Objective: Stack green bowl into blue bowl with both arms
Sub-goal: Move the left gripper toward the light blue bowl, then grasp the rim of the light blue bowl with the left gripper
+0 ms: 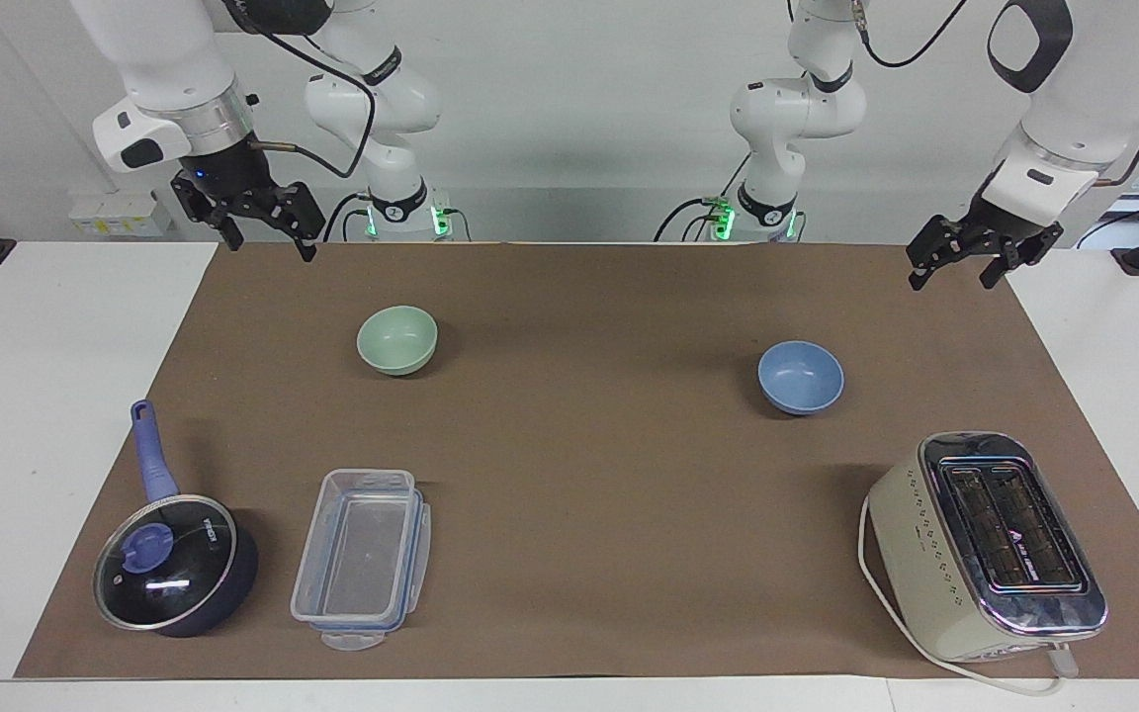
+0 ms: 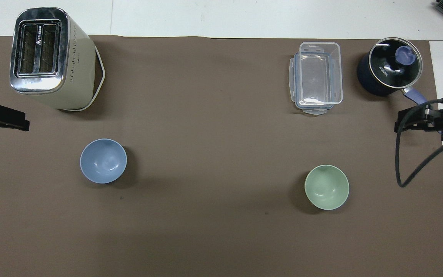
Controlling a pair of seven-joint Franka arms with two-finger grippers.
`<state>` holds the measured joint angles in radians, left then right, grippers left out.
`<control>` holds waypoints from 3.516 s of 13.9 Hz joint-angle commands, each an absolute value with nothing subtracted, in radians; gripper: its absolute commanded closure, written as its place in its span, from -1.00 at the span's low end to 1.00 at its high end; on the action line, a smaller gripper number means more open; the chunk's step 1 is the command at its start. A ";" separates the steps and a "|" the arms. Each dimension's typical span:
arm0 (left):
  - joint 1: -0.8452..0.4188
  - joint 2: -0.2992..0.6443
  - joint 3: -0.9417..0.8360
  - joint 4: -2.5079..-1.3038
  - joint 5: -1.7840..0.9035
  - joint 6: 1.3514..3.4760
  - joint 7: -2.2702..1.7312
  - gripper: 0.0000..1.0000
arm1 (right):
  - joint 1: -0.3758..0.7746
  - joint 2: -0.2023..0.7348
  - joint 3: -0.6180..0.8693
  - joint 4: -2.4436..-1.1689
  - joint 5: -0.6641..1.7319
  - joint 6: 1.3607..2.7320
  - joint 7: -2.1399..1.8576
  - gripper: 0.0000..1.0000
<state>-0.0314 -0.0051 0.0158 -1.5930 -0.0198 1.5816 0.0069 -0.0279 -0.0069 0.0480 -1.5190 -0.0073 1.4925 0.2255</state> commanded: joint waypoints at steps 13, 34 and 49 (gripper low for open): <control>0.021 -0.106 0.011 -1.817 -0.011 1.681 0.023 -1.00 | -0.041 -0.028 0.048 -1.542 0.014 1.505 0.210 -1.00; -0.038 -0.091 0.009 -2.348 -0.158 2.313 0.018 -1.00 | -0.044 -0.028 0.046 -1.542 0.014 1.505 0.210 -1.00; -0.106 -0.068 0.011 -2.453 -0.216 2.454 0.021 1.00 | -0.044 -0.028 0.044 -1.542 0.014 1.505 0.210 -1.00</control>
